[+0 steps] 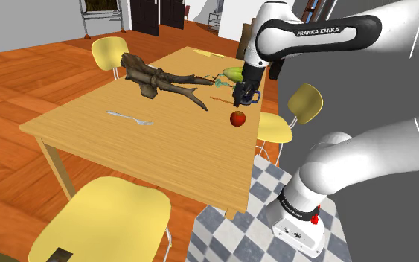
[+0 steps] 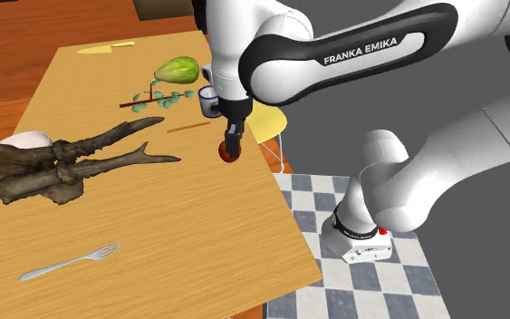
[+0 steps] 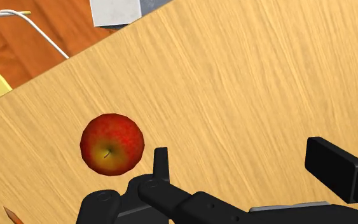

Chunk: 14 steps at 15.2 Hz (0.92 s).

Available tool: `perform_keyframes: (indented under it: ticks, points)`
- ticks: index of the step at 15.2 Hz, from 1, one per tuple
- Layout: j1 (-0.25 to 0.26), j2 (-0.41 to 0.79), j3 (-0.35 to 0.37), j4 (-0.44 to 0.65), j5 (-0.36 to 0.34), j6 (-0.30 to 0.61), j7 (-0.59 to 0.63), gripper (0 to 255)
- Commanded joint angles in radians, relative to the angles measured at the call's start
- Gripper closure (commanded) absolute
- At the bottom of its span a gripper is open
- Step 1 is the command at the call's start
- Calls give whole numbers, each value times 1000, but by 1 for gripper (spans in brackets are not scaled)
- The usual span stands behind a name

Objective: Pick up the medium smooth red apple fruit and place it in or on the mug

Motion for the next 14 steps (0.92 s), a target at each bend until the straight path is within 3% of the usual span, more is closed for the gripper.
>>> perform_keyframes:
  ticks: [1, 7, 12, 14]
  points:
    - [-10, 51, -43, -4, -9, 67, -45, 0]
    - [-18, 241, -168, 26, 9, 250, -185, 0]
    - [-2, 427, -267, 92, 94, 377, -334, 0]
    - [1, 447, -270, 81, 104, 406, -341, 0]
